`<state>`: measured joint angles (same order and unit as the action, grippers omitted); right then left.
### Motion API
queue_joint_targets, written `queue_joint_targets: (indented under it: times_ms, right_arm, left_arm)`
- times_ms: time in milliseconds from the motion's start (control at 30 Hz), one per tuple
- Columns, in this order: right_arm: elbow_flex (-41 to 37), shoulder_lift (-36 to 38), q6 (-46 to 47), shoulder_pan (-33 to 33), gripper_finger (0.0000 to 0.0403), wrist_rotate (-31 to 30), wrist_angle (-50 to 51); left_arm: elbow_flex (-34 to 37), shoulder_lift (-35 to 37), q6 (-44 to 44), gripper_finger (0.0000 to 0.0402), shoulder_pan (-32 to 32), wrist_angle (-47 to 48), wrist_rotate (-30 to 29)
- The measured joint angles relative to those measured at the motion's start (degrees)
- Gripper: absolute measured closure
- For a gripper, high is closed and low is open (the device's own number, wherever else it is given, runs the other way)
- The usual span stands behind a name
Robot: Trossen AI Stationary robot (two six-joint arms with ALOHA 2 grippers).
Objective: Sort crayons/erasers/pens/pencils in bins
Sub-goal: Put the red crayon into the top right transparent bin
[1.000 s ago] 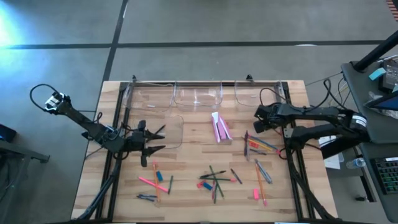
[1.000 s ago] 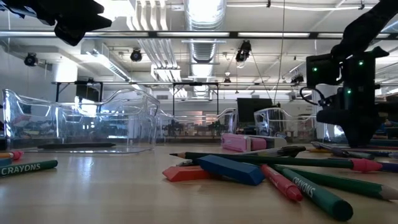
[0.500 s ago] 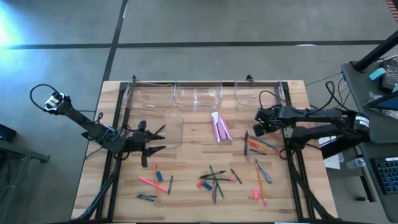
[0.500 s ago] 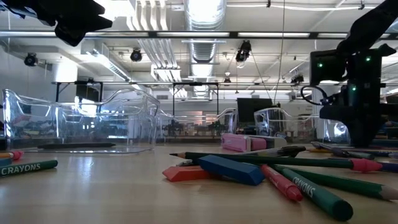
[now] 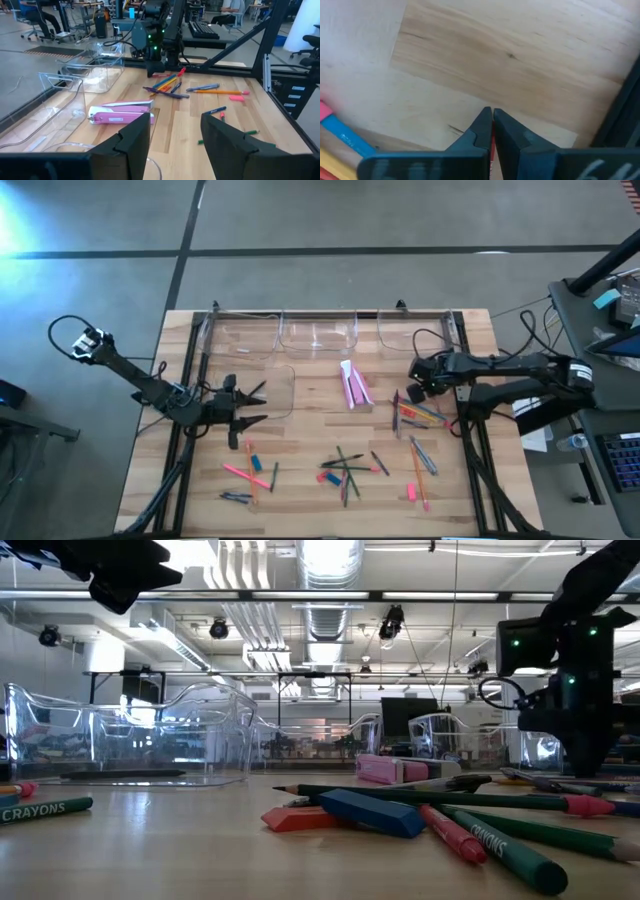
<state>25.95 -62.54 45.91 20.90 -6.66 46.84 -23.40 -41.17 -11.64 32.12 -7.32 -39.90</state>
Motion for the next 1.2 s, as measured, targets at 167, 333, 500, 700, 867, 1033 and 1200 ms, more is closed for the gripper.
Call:
queue_joint_targets:
  times_ms: [167,333,500,700,867,1033,1200]
  right_arm:
    - [4.38,2.02,-0.62,-2.08,0.0394,1.08,-0.61]
    - [9.83,2.51,-2.99,-3.54,0.0394,0.07,-0.35]
    - [16.22,2.76,-6.06,-3.81,0.0394,-0.54,0.37]
    - [25.61,2.76,-9.72,-3.78,0.0394,-3.72,2.9]
    - [29.64,2.76,-11.75,-3.8,0.0394,-3.42,7.14]
    - [26.1,2.76,-12.55,-3.8,0.0388,-2.14,10.04]
    - [18.05,2.76,-13.19,-4.17,0.0352,0.95,4.99]
  left_arm:
    - [0.0,0.0,0.0,0.024,0.0,-0.03,0.0]
    - [0.0,-0.04,0.0,0.024,0.0,-0.19,0.0]
    - [0.0,-0.04,0.03,0.024,0.01,-0.18,0.0]
    - [0.0,-0.07,0.04,0.024,0.0,-0.16,0.0]
    - [0.0,-0.07,0.04,0.024,0.0,-0.16,0.0]
    - [0.0,-0.07,0.07,0.024,0.01,-0.16,0.0]
    - [0.0,-0.07,0.07,0.024,0.0,-0.23,0.0]
